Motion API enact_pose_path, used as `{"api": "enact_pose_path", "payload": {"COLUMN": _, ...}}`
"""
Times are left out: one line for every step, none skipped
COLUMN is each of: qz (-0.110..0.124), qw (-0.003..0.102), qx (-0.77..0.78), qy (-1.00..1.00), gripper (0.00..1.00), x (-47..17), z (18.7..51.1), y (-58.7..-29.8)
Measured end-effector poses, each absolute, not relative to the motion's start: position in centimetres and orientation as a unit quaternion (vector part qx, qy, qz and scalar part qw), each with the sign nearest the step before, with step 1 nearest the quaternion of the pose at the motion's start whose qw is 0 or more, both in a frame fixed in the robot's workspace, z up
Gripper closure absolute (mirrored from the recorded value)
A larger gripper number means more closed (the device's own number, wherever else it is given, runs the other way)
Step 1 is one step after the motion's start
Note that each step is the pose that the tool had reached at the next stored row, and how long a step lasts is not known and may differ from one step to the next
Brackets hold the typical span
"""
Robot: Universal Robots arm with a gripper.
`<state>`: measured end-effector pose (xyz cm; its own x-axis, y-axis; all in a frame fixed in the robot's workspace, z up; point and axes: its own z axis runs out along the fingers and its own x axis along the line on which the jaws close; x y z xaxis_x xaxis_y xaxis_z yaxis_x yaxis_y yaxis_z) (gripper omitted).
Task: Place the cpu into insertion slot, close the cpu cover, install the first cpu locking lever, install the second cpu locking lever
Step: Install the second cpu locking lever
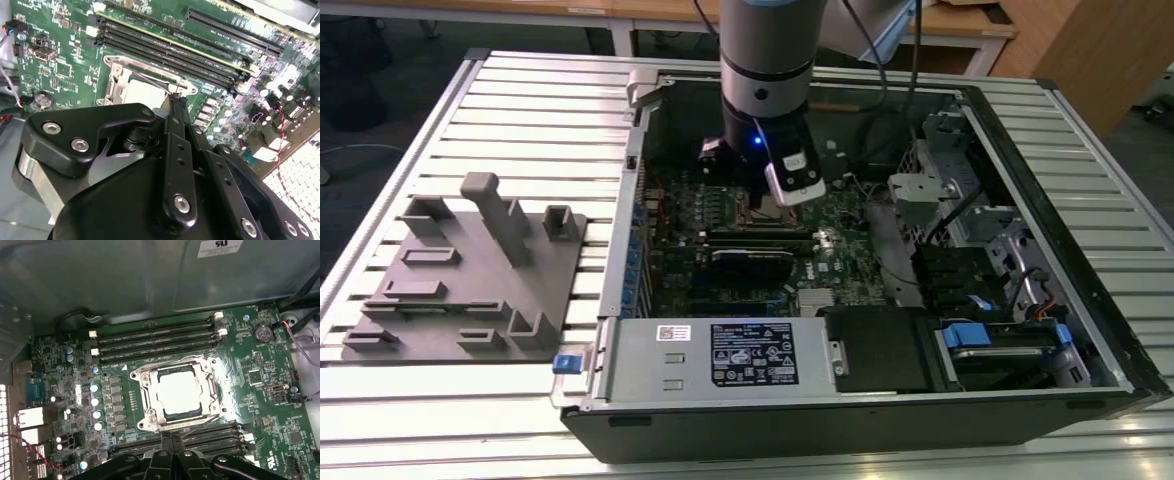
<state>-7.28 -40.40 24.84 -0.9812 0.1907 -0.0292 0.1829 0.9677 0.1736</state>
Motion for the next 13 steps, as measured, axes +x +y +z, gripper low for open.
{"api": "enact_pose_path", "payload": {"qz": 0.084, "qw": 0.023, "qx": 0.094, "qy": 0.992, "gripper": 0.89, "x": -7.29, "z": 24.77, "y": -40.43}}
{"api": "enact_pose_path", "payload": {"qz": 0.082, "qw": 0.023, "qx": 0.094, "qy": 0.992, "gripper": 0.89, "x": -7.28, "z": 24.69, "y": -40.45}}
{"api": "enact_pose_path", "payload": {"qz": 0.08, "qw": 0.023, "qx": 0.094, "qy": 0.992, "gripper": 0.89, "x": -7.28, "z": 24.62, "y": -40.46}}
{"api": "enact_pose_path", "payload": {"qz": 0.078, "qw": 0.023, "qx": 0.094, "qy": 0.992, "gripper": 0.89, "x": -7.28, "z": 24.57, "y": -40.46}}
{"api": "enact_pose_path", "payload": {"qz": 0.075, "qw": 0.024, "qx": 0.094, "qy": 0.992, "gripper": 0.89, "x": -7.29, "z": 24.51, "y": -40.47}}
{"api": "enact_pose_path", "payload": {"qz": 0.073, "qw": 0.024, "qx": 0.094, "qy": 0.993, "gripper": 0.89, "x": -7.3, "z": 24.43, "y": -40.47}}
{"api": "enact_pose_path", "payload": {"qz": 0.07, "qw": 0.024, "qx": 0.094, "qy": 0.993, "gripper": 0.89, "x": -7.33, "z": 24.34, "y": -40.47}}
{"api": "enact_pose_path", "payload": {"qz": 0.069, "qw": 0.024, "qx": 0.094, "qy": 0.993, "gripper": 0.89, "x": -7.35, "z": 24.22, "y": -40.47}}
{"api": "enact_pose_path", "payload": {"qz": 0.068, "qw": 0.024, "qx": 0.094, "qy": 0.993, "gripper": 0.89, "x": -7.35, "z": 24.09, "y": -40.47}}
{"api": "enact_pose_path", "payload": {"qz": 0.068, "qw": 0.024, "qx": 0.094, "qy": 0.993, "gripper": 0.89, "x": -7.35, "z": 24.03, "y": -40.47}}
{"api": "enact_pose_path", "payload": {"qz": 0.068, "qw": 0.024, "qx": 0.094, "qy": 0.993, "gripper": 0.89, "x": -7.35, "z": 24.03, "y": -40.47}}
{"api": "enact_pose_path", "payload": {"qz": 0.068, "qw": 0.024, "qx": 0.094, "qy": 0.993, "gripper": 0.89, "x": -7.36, "z": 24.03, "y": -40.47}}
{"api": "enact_pose_path", "payload": {"qz": 0.068, "qw": 0.024, "qx": 0.094, "qy": 0.993, "gripper": 0.89, "x": -7.36, "z": 24.03, "y": -40.47}}
